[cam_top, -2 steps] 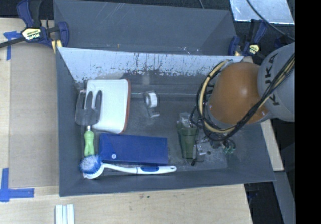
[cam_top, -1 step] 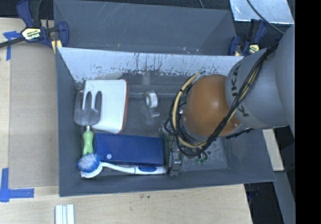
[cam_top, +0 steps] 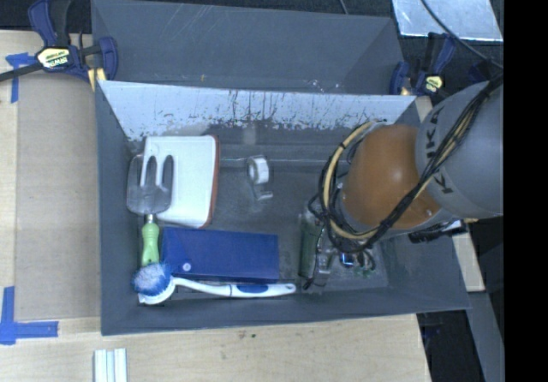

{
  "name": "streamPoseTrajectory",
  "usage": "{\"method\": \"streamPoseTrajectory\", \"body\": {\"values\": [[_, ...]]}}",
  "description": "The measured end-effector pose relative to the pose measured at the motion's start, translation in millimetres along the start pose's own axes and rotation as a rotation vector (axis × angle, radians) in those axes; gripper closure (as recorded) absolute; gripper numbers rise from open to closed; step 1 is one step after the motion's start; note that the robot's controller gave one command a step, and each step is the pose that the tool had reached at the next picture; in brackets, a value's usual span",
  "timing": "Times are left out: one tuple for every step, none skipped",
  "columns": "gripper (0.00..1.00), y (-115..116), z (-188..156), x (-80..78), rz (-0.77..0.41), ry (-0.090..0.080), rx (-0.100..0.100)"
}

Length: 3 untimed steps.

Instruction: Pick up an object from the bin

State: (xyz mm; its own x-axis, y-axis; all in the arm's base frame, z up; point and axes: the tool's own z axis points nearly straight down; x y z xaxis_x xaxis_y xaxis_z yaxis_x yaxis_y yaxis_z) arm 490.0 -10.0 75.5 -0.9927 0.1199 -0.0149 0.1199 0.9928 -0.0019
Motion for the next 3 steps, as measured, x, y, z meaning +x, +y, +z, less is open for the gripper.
{"method": "streamPoseTrajectory", "body": {"values": [[0.0, 80, 3, 9.5, -0.157, -0.005, 0.001], [0.0, -7, -35, -9.1, 0.031, -0.002, 0.005], [1.0, 112, 0, 7.9, -0.165, 0.004, 0.008]]}}
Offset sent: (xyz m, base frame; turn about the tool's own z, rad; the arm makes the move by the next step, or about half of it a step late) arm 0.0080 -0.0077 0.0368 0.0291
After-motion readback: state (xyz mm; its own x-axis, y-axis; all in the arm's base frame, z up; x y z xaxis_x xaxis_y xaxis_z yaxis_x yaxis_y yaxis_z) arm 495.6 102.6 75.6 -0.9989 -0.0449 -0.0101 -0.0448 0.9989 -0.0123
